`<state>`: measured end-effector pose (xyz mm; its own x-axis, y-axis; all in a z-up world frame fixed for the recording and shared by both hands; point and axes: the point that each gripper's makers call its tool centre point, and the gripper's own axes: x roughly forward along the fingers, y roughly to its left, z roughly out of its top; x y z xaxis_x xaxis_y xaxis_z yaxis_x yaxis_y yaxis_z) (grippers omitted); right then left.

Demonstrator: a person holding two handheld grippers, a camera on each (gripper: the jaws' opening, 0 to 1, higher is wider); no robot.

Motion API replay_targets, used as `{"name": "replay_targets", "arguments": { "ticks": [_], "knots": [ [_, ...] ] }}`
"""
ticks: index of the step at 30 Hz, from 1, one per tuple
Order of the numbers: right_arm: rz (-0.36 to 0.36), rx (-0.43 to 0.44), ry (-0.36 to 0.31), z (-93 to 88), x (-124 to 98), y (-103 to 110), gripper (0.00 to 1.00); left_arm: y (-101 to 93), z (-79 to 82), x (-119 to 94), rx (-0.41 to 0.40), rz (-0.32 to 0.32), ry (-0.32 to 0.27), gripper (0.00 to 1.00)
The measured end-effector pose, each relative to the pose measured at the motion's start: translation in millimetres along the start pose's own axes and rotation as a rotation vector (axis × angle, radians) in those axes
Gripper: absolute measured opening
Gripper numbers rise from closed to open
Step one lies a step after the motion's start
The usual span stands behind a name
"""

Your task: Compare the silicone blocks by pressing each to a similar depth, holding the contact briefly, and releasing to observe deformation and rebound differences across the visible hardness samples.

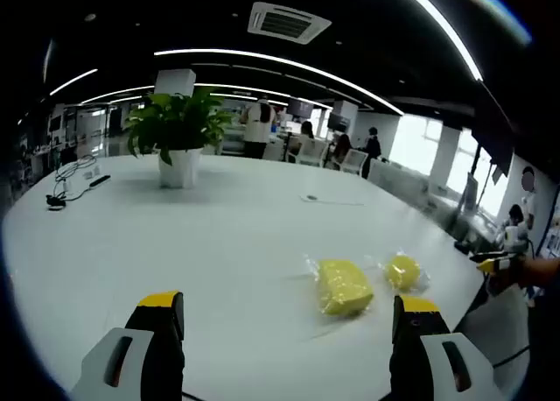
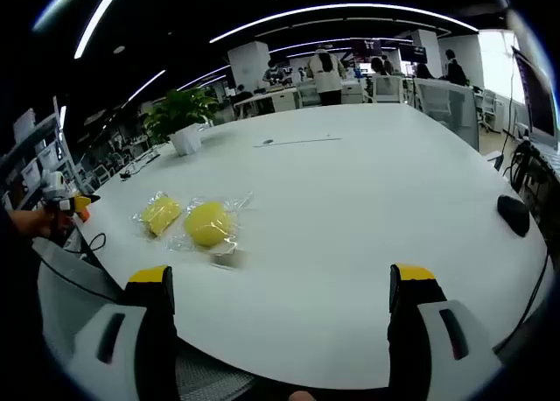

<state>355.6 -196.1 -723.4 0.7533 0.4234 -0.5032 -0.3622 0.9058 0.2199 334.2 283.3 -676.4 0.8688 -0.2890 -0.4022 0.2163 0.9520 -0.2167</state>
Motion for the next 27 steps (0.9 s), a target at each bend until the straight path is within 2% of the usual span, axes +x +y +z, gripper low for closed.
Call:
{"name": "replay_targets", "arguments": {
  "ticks": [6,8,9,13,16,18,21,23,27],
  "knots": [
    [0.004,-0.019,0.008,-0.6,1.5,-5.4,0.97,-5.2,-1.6,-1.6,0.0,-0.007,-0.009,1.0],
    [-0.005,0.013,-0.005,1.5,1.2,-8.3,0.97,-6.0,-0.7,-2.3,-0.002,-0.008,-0.009,1.0],
    [0.0,0.045,-0.033,5.9,1.4,-7.4,0.97,-5.9,0.0,-2.7,0.0,-0.007,-0.01,1.0],
    [0.002,0.049,-0.04,5.8,3.4,-9.2,0.97,-4.7,2.4,-2.5,-0.008,-0.001,-0.005,1.0],
    [0.013,0.027,-0.034,3.9,5.0,-9.5,0.97,-5.5,5.7,-2.0,-0.025,-0.005,-0.013,1.0],
    [0.004,-0.031,-0.035,5.5,4.4,-9.5,0.97,-7.9,6.2,-1.4,-0.012,-0.013,-0.012,1.0],
    [0.012,-0.099,0.002,1.0,3.5,-5.3,0.97,-10.6,4.9,-0.2,0.008,-0.015,-0.006,1.0],
    [0.017,-0.116,-0.011,3.1,2.6,-1.4,0.97,-8.5,2.5,1.8,0.022,-0.018,-0.002,1.0],
    [0.027,-0.133,0.015,-1.0,3.7,0.4,0.97,-10.5,-1.9,2.8,0.043,-0.027,0.011,1.0]
  ]
}}
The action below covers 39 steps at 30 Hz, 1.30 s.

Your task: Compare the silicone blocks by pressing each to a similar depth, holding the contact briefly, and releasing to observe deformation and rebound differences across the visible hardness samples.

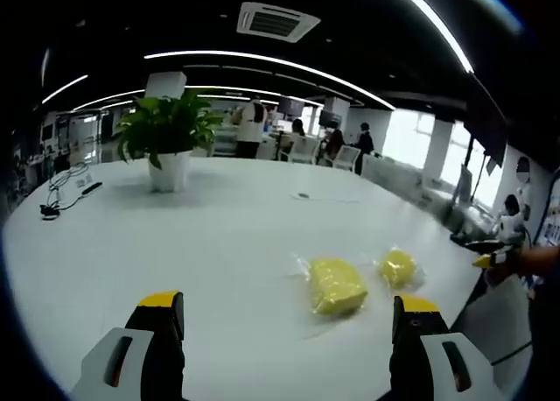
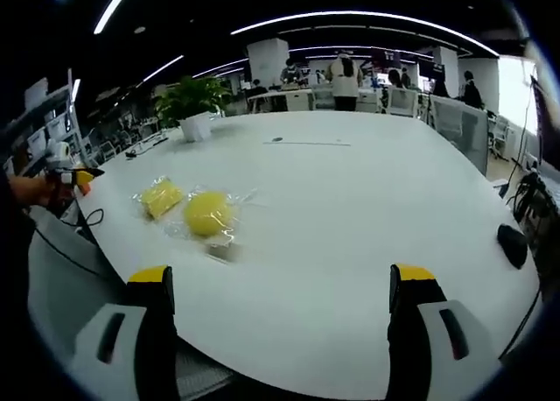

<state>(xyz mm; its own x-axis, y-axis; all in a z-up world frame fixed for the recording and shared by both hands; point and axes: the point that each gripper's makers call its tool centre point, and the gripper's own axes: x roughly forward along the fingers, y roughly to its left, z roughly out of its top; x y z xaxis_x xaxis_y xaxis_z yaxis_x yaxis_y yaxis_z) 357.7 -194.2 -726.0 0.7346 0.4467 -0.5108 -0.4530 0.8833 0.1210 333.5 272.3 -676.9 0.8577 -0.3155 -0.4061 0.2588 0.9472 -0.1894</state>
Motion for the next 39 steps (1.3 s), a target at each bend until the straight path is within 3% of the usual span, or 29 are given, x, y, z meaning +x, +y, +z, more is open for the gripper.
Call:
{"name": "replay_targets", "arguments": {
  "ticks": [7,11,14,27,29,30,31,32,34,36,39],
  "knots": [
    [0.014,-0.011,-0.017,4.3,-2.8,1.4,0.96,0.4,-5.3,1.3,0.016,-0.007,0.016,1.0],
    [0.018,0.002,0.024,-1.3,-4.1,1.0,0.96,4.2,-7.8,1.4,0.006,-0.011,0.025,1.0],
    [0.006,0.01,-0.009,4.1,-6.6,-3.5,0.96,11.8,-15.6,1.7,-0.017,0.008,0.071,1.0],
    [0.012,0.046,-0.003,-1.1,-5.2,0.7,0.96,11.6,-10.9,18.8,-0.017,-0.037,0.096,1.0],
    [0.014,0.04,0.0,-1.0,-5.5,3.4,0.96,9.2,-17.6,23.5,-0.063,-0.052,0.152,1.0],
    [0.014,0.035,0.001,-0.9,-5.4,3.9,0.96,2.4,-24.5,25.6,-0.168,-0.082,0.222,1.0],
    [0.014,0.03,0.001,-0.7,-5.6,4.2,0.96,0.5,-24.9,27.6,-0.209,-0.096,0.241,1.0],
    [0.015,0.029,0.002,-0.6,-5.2,4.2,0.96,1.6,-17.4,32.8,-0.206,-0.103,0.212,1.0],
    [0.013,0.035,0.003,-1.0,-3.9,3.1,0.96,0.4,-13.1,35.7,-0.157,-0.109,0.208,1.0],
    [0.01,0.045,0.0,-0.6,-2.8,3.1,0.96,2.1,-14.0,42.9,-0.107,-0.117,0.239,1.0],
    [0.018,0.07,-0.019,2.5,-1.1,7.0,0.96,-8.5,-18.1,49.3,-0.124,-0.186,0.288,1.0]
  ]
}}
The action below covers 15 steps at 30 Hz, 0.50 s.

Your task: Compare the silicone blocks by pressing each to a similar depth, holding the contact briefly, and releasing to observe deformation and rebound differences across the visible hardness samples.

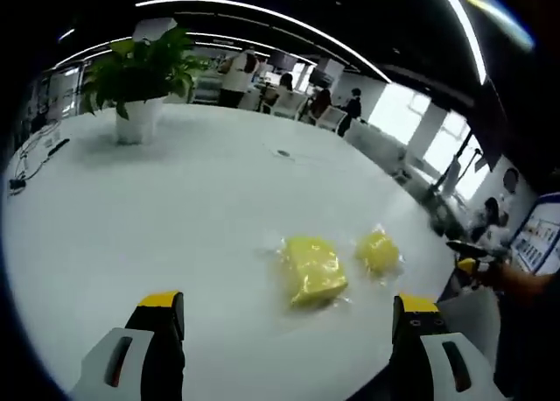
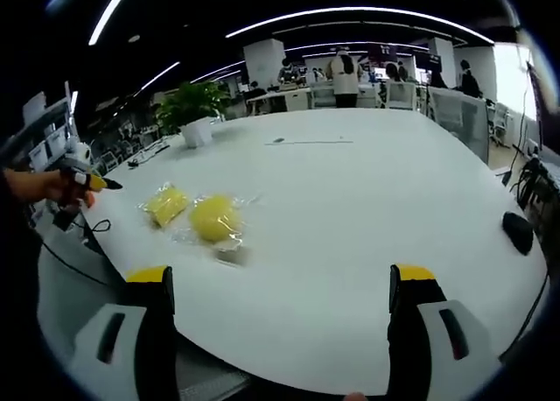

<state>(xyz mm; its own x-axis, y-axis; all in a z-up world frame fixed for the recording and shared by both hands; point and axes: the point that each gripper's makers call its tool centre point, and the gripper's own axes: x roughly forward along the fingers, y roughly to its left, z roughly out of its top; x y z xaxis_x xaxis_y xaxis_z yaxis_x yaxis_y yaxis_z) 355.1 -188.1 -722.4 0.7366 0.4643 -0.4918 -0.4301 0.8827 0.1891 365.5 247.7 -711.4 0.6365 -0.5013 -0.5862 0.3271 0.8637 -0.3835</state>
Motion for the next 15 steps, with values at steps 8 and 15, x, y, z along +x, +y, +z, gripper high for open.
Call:
{"name": "replay_targets", "arguments": {
  "ticks": [8,15],
  "knots": [
    [0.029,0.007,0.007,-4.7,7.0,14.8,0.96,6.1,13.8,41.1,-0.041,-0.038,0.046,1.0],
    [0.035,0.025,0.016,-9.8,7.0,15.2,0.96,4.2,29.9,80.0,-0.113,-0.136,0.068,0.79]
  ]
}}
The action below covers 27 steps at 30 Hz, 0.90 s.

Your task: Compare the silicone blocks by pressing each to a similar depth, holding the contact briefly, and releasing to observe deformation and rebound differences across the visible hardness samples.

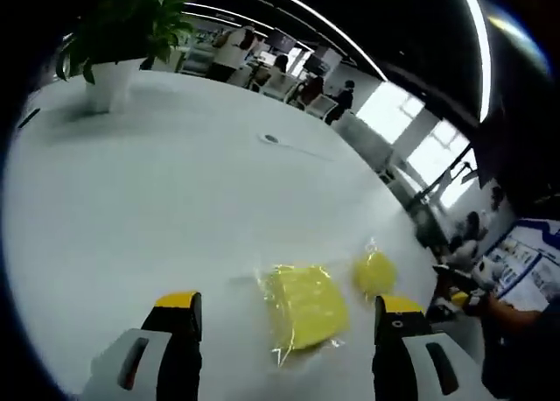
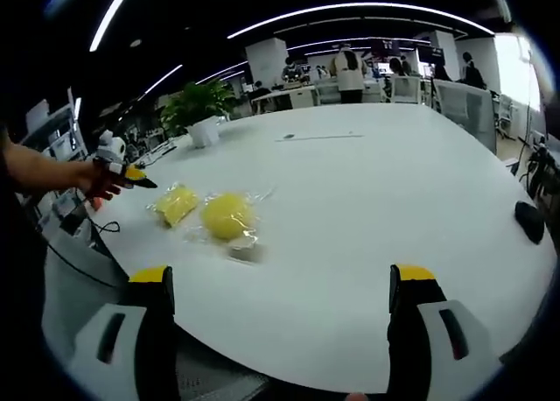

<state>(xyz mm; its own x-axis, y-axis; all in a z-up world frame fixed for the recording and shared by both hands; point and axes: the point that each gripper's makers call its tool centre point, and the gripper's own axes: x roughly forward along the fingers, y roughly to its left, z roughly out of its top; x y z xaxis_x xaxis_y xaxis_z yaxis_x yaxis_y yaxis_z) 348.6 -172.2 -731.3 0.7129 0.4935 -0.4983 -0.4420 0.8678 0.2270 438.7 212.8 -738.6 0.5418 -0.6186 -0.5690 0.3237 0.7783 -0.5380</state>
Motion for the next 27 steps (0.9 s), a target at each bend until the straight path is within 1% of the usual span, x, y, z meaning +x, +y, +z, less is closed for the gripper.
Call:
{"name": "replay_targets", "arguments": {
  "ticks": [1,3,5,6,7,8,9,11,12,13,15,16,17,18,20,21,22,24,26,27],
  "knots": [
    [0.0,0.001,0.001,-0.2,-0.2,0.3,0.96,4.7,2.6,3.5,-0.006,0.012,0.001,0.79],
    [0.003,-0.003,0.005,-1.8,-1.3,1.3,0.96,7.7,4.8,7.4,-0.008,0.015,0.009,0.76],
    [0.005,-0.005,0.009,-3.8,-2.6,2.2,0.96,5.4,6.3,10.9,-0.004,-0.003,0.004,0.67],
    [0.003,-0.005,0.01,-4.3,-3.4,2.1,0.96,7.7,7.7,16.3,-0.006,-0.009,0.002,0.64],
    [0.003,0.001,0.008,-4.8,-4.7,2.1,0.96,10.7,6.5,19.9,-0.027,-0.008,0.011,0.62],
    [0.005,0.006,0.006,-5.0,-5.4,2.5,0.96,11.0,4.6,23.9,-0.088,-0.02,0.017,0.6],
    [0.005,0.01,0.004,-5.2,-6.2,3.2,0.96,11.7,4.9,26.8,-0.104,-0.031,0.015,0.57],
    [0.007,0.018,0.014,-8.5,-6.8,4.0,0.96,9.9,2.7,32.2,-0.193,-0.076,0.043,0.43],
    [0.005,0.016,0.024,-11.0,-7.2,4.0,0.96,13.1,6.4,36.2,-0.217,-0.083,0.023,0.36],
    [0.006,0.016,0.028,-12.0,-7.2,4.0,0.96,15.8,6.2,37.5,-0.212,-0.077,0.025,0.31],
    [0.009,0.018,0.035,-13.8,-6.5,3.3,0.96,20.0,5.0,40.0,-0.222,-0.075,0.036,0.3],
    [0.007,0.016,0.039,-14.3,-5.5,2.3,0.96,21.9,4.6,41.0,-0.233,-0.076,0.037,0.28],
    [0.006,0.016,0.037,-13.9,-5.0,1.6,0.96,20.9,2.5,41.4,-0.265,-0.081,0.045,0.25],
    [0.003,0.022,0.03,-12.5,-4.5,0.1,0.96,18.7,0.9,41.4,-0.283,-0.083,0.051,0.21],
    [0.0,0.03,0.026,-11.5,-4.0,-1.2,0.96,18.2,-0.3,42.1,-0.28,-0.08,0.05,0.11],
    [-0.002,0.033,0.024,-11.1,-3.9,-1.5,0.96,19.4,-4.0,42.4,-0.256,-0.072,0.06,0.06],
    [-0.001,0.038,0.021,-10.7,-3.9,-1.1,0.96,19.1,-6.0,42.9,-0.263,-0.077,0.066,0.02],
    [0.003,0.041,0.023,-10.8,-4.1,-0.1,0.96,13.4,-12.5,43.0,-0.313,-0.126,0.088,0.01],
    [0.003,0.031,0.026,-10.7,-5.2,-0.1,0.96,14.4,-16.0,43.8,-0.274,-0.11,0.084,0.0],
    [0.0,0.033,0.023,-10.6,-6.2,-1.6,0.96,13.4,-16.0,43.4,-0.273,-0.112,0.077,0.0]
  ]
}}
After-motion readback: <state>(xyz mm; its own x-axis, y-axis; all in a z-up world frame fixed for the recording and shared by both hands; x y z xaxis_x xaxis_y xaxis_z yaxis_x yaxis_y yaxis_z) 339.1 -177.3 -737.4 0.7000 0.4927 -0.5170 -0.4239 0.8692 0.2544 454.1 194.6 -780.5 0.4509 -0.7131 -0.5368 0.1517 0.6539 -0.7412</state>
